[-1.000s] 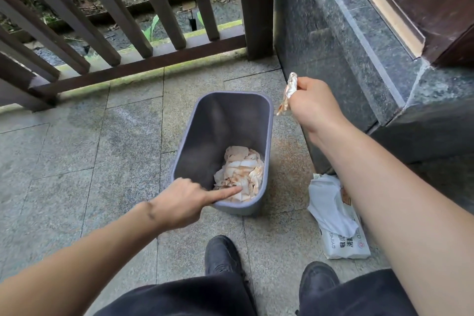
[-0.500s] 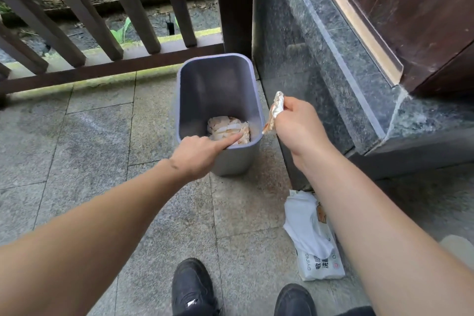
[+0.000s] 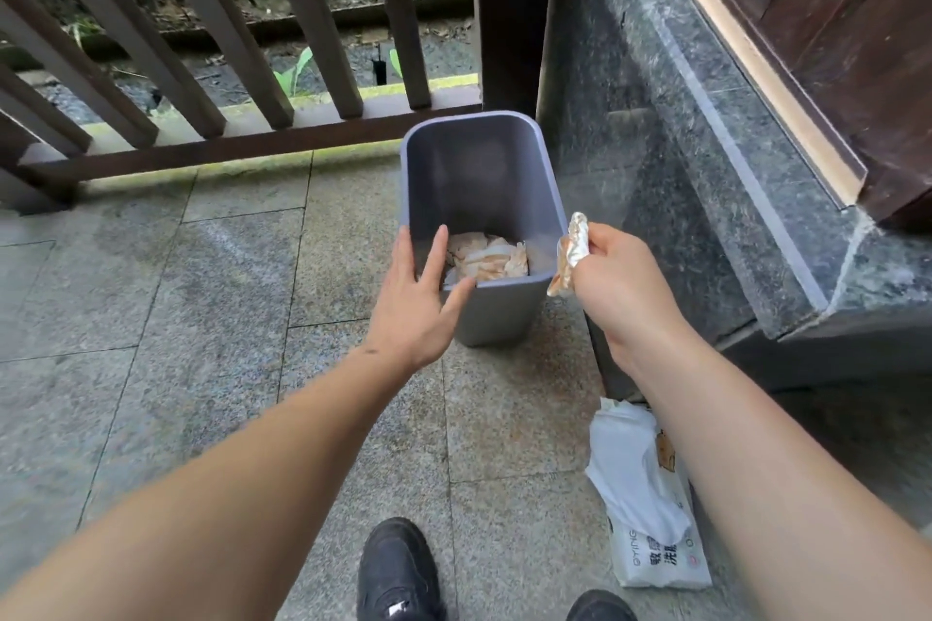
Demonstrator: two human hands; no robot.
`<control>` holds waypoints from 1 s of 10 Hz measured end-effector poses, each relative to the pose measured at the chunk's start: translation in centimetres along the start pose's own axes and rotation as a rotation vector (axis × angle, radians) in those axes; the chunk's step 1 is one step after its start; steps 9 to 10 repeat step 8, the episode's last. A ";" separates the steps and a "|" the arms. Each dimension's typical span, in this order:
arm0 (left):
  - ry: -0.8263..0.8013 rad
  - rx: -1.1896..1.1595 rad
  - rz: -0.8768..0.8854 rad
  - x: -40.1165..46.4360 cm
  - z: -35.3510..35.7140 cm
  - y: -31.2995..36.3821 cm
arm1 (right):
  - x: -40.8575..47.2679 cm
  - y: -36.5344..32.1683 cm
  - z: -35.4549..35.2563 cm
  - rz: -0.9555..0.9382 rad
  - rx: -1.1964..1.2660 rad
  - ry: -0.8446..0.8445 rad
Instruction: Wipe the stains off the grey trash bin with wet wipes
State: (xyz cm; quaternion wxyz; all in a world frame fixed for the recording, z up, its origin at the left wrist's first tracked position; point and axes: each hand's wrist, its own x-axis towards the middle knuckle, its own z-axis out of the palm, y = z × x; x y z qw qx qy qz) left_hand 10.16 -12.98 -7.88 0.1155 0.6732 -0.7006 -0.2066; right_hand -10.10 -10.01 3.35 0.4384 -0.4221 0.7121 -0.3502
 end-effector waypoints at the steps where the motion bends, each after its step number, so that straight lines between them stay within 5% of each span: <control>1: 0.044 -0.125 -0.055 0.5 0.4 0.5 | -0.1 0.3 0.6 0.003 0.022 -0.042; 3: 0.075 -0.074 -0.016 0.7 0.7 0.3 | 0.3 -0.2 3.6 -0.109 -0.029 0.005; 4: 0.047 -0.061 -0.032 0.9 0.9 0.4 | 2.6 -2.0 4.5 -0.464 -0.111 0.249; 5: 0.001 -0.081 -0.041 0.8 0.6 0.0 | 4.9 -2.4 5.8 -0.520 -0.290 0.124; 6: -0.047 -0.066 -0.054 0.8 0.2 0.0 | 5.2 -1.3 6.5 -0.138 -0.795 -0.330; 7: -0.075 0.003 -0.088 0.4 -0.4 -0.4 | 3.8 -1.7 5.3 -0.121 -0.608 -0.171; 10: -0.111 0.085 -0.128 -2.3 -0.9 -1.2 | 0.6 -1.9 3.1 -0.206 -0.718 -0.103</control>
